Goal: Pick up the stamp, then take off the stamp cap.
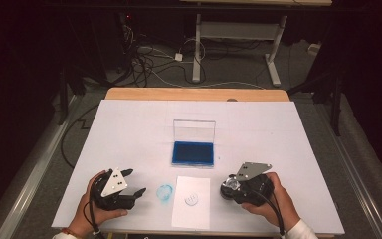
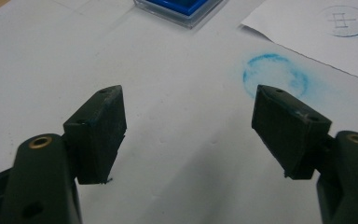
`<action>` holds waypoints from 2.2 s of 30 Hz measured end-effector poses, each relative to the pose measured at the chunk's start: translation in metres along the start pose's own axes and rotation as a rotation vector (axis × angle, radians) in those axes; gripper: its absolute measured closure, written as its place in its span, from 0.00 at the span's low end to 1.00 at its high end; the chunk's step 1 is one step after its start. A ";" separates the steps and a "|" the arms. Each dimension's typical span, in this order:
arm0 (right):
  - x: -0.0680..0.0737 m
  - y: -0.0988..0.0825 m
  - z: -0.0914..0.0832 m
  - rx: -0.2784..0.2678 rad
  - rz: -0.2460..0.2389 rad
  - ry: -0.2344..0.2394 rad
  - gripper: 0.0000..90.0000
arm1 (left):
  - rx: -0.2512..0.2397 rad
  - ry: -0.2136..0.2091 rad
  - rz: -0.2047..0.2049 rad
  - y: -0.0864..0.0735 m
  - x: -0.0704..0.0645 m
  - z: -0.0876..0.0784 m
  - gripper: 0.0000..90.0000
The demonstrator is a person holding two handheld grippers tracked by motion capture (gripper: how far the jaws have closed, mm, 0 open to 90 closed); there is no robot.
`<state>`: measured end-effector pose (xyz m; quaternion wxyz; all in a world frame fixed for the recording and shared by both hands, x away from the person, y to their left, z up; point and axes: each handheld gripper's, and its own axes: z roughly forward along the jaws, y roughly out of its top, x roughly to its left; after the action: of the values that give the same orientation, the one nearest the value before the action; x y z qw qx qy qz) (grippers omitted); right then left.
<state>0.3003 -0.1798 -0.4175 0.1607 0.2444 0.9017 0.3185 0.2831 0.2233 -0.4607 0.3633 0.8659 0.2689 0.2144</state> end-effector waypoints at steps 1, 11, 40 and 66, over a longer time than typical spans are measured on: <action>0.000 0.001 -0.001 0.001 -0.002 0.003 0.63 | 0.000 0.000 0.001 0.000 0.000 0.000 0.28; 0.000 0.012 -0.007 -0.041 -0.010 -0.006 0.63 | -0.002 0.002 0.003 0.001 -0.001 0.000 0.28; 0.002 0.047 -0.001 -0.138 -0.096 0.057 0.63 | 0.010 0.037 -0.059 -0.020 -0.002 -0.012 0.28; 0.000 0.083 0.001 -0.229 -0.079 0.072 0.63 | -0.063 -0.075 0.016 0.024 -0.024 0.016 0.29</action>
<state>0.3291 -0.1229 -0.3641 0.1677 0.1772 0.8735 0.4212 0.2814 0.1861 -0.4567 0.3982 0.8636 0.2414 0.1932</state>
